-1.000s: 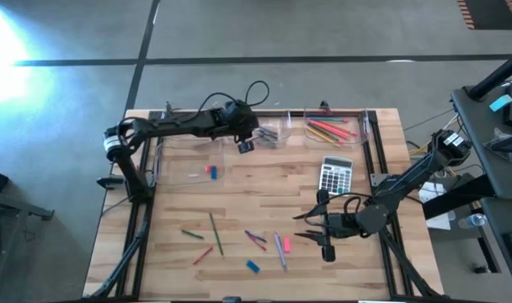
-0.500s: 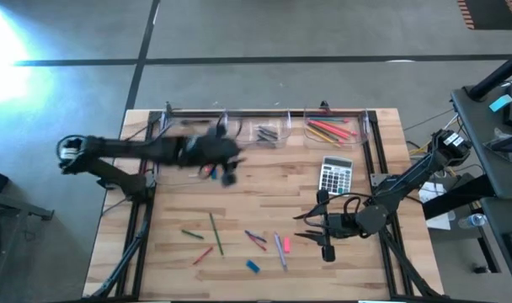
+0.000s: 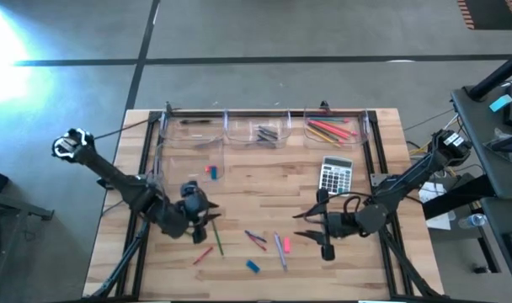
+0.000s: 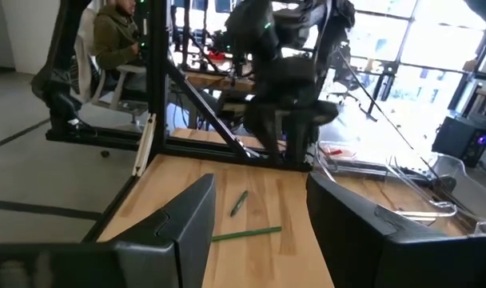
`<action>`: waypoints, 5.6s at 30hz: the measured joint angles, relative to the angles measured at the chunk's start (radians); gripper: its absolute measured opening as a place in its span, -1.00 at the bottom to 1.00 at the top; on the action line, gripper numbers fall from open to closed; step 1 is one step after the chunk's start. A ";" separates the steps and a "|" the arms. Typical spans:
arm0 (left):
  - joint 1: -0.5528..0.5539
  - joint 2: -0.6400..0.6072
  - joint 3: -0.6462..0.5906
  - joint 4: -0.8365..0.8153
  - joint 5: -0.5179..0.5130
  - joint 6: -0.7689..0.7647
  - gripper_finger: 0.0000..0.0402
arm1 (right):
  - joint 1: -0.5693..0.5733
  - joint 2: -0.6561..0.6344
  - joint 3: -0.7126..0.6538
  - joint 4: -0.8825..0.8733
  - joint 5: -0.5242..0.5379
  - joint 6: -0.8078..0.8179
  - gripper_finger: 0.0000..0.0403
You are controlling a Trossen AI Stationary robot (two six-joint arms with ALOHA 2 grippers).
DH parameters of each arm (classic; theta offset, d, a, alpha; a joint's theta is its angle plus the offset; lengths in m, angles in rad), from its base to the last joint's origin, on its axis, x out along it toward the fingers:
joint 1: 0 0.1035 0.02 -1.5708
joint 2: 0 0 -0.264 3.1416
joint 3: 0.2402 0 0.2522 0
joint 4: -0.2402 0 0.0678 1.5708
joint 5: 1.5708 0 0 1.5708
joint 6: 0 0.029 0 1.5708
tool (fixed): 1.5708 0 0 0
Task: Sort crayons/erasers/pens/pencils in bins
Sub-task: Put the blue eraser into the bottom transparent bin
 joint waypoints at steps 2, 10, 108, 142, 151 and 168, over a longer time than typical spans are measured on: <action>-0.011 0.022 -0.018 -0.003 -0.001 -0.069 -0.41 | -0.005 0.000 0.000 0.000 0.000 0.019 -0.07; -0.014 0.150 -0.018 -0.020 0.143 -0.076 -0.41 | -0.011 0.021 0.000 -0.002 0.004 0.046 -0.07; 0.073 0.805 0.329 0.458 0.585 0.685 -0.99 | -0.020 0.024 0.000 -0.043 0.008 0.067 -0.07; 0.014 0.817 0.498 0.270 0.361 0.360 -0.52 | -0.020 0.024 0.000 -0.040 0.010 0.067 -0.07; 0.011 0.934 0.676 -0.019 0.294 0.160 0.02 | -0.020 0.024 0.000 -0.055 0.009 0.113 -0.07; -0.029 1.015 0.757 -0.173 0.175 -0.065 0.13 | -0.019 0.024 0.000 -0.063 0.008 0.203 -0.07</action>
